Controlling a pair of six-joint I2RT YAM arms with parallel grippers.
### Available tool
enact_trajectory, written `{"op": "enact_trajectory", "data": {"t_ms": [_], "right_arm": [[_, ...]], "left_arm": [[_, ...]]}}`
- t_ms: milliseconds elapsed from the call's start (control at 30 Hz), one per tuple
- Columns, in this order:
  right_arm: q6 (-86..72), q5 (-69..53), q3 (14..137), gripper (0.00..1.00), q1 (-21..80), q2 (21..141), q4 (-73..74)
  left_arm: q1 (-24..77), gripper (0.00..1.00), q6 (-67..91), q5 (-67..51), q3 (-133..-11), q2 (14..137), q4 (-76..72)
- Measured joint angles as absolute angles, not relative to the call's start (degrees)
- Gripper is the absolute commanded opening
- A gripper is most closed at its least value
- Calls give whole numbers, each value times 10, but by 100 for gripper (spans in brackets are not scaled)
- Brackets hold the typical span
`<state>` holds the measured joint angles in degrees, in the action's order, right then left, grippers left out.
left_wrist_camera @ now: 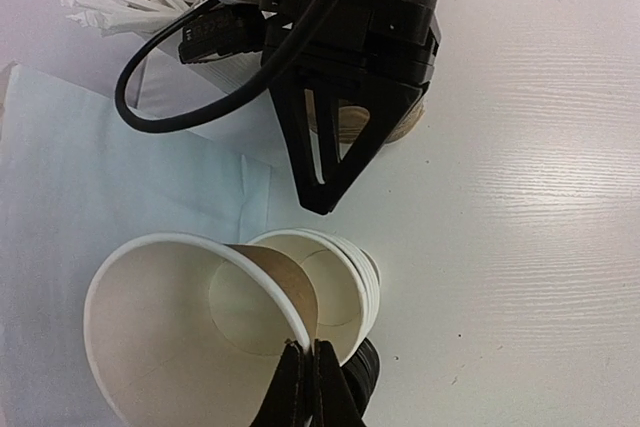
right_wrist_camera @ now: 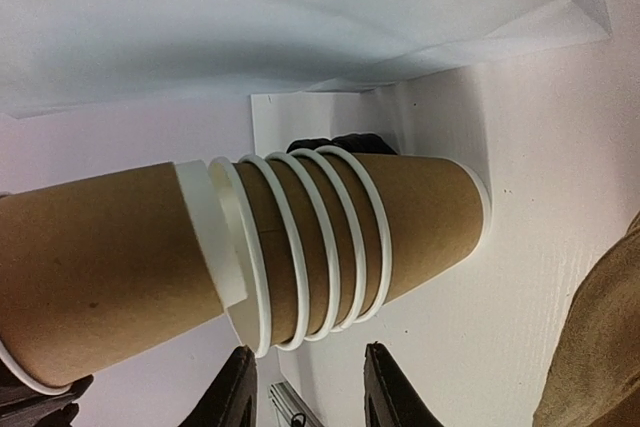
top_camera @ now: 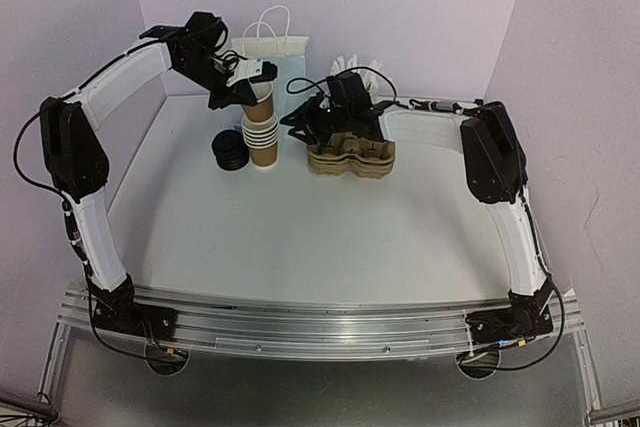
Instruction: Pack the takeout coffee
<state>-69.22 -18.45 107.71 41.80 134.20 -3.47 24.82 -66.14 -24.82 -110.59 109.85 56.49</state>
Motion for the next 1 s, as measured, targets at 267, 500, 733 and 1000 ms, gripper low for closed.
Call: {"op": "enact_trajectory", "data": {"t_ms": [267,500,733,1000], "right_arm": [[-675,-166,1050,34,418,1310,-34],[-638,-146,1019,34,414,1257,-21],[-584,-110,983,34,410,1175,22],[-524,-71,977,35,409,1125,84]], "left_arm": [[248,0,-661,-252,-1118,1039,571],[253,0,-657,-299,-1119,940,593],[330,0,-658,-311,-926,819,596],[388,0,-675,-285,-704,850,473]]}}
